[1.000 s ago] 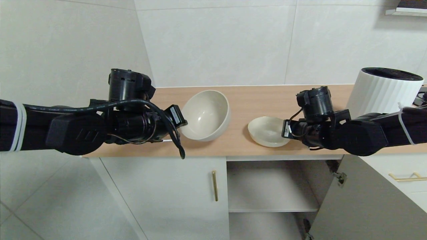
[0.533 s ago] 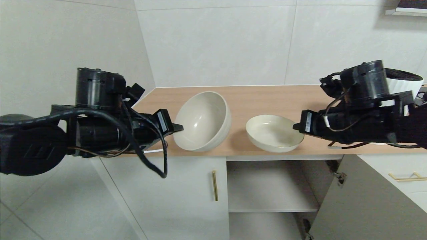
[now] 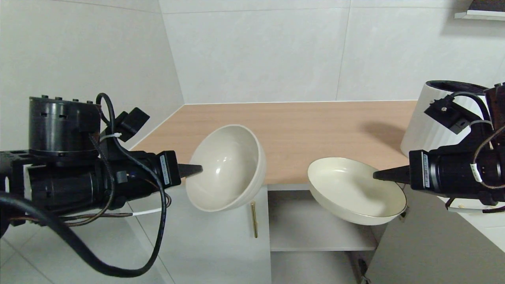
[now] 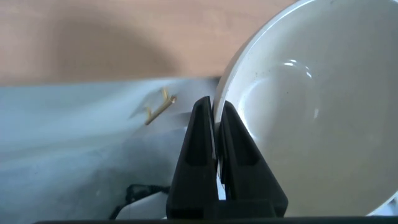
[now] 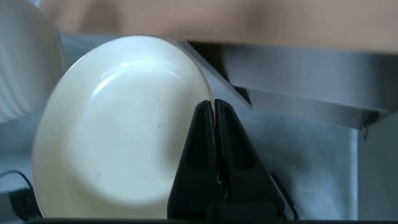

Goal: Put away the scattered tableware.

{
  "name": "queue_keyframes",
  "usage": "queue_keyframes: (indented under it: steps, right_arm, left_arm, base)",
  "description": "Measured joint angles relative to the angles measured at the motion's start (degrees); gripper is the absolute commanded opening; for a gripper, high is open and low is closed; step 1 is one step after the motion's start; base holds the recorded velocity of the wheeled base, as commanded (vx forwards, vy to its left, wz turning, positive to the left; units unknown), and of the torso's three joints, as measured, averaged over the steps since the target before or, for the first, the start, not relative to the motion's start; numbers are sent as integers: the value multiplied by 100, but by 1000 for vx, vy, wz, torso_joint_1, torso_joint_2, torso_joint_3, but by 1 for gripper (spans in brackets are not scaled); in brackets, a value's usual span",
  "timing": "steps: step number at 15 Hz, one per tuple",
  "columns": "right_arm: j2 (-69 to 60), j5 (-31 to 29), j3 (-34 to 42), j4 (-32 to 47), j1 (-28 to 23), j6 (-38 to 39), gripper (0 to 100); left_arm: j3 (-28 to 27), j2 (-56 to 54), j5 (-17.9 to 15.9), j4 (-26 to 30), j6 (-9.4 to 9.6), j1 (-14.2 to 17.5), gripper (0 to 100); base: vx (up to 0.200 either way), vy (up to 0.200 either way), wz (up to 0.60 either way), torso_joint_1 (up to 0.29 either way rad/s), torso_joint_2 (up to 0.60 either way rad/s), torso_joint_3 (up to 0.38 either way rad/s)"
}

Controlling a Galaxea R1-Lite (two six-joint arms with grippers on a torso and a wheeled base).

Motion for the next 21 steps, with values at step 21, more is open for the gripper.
queue_keyframes:
  steps: [21]
  right_arm:
    - [467,-148,163,-151,-7,-145,0]
  left_arm:
    - [124,174,13,-15,74,-144,0]
  base:
    - [-29,0,0,-44,126,77]
